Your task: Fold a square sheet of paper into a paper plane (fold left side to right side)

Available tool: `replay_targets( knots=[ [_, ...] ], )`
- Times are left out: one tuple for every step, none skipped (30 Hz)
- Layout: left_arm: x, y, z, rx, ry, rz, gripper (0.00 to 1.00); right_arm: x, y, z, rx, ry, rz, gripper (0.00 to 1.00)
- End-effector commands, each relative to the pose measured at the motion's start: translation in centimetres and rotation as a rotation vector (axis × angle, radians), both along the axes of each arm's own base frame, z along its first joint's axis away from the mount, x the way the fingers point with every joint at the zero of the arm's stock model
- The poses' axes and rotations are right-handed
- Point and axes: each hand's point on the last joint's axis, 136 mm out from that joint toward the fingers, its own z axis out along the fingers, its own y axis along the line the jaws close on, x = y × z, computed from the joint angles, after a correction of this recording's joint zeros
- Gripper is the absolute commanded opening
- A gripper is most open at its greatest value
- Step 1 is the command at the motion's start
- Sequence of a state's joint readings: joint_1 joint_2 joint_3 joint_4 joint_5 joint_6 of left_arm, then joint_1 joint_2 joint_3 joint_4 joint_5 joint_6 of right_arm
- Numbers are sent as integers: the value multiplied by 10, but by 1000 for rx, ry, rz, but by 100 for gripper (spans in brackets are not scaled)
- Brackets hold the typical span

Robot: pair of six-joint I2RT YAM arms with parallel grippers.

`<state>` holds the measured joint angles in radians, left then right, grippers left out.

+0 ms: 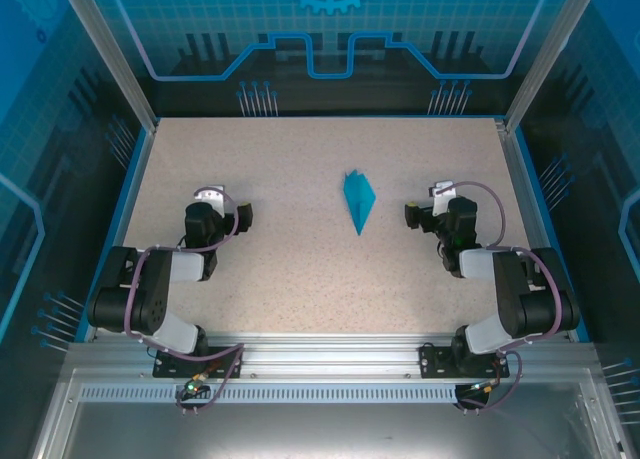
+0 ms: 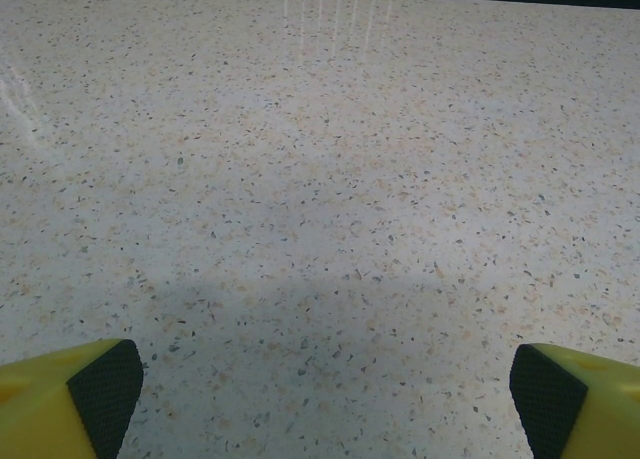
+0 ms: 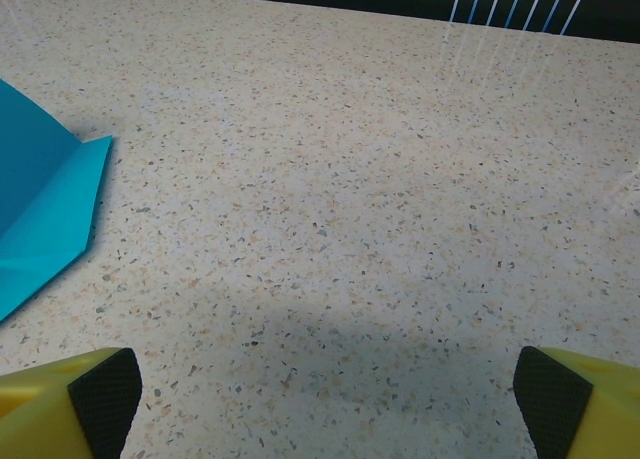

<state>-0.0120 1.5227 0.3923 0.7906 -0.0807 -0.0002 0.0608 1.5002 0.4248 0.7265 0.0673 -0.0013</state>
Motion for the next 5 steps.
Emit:
replay_targets(
  knots=[
    [6, 1, 11, -10, -31, -5, 98, 4, 2, 6, -8, -29, 8, 100],
    [6, 1, 11, -10, -31, -6, 99, 4, 1, 6, -8, -29, 7, 99],
    [6, 1, 10, -11, -31, -4, 99, 4, 2, 6, -7, -29, 7, 100],
    [6, 1, 10, -10, -30, -6, 98, 4, 2, 6, -7, -29, 8, 99],
    [6, 1, 10, -11, -30, -5, 98, 4, 1, 6, -7, -30, 7, 99]
  ],
)
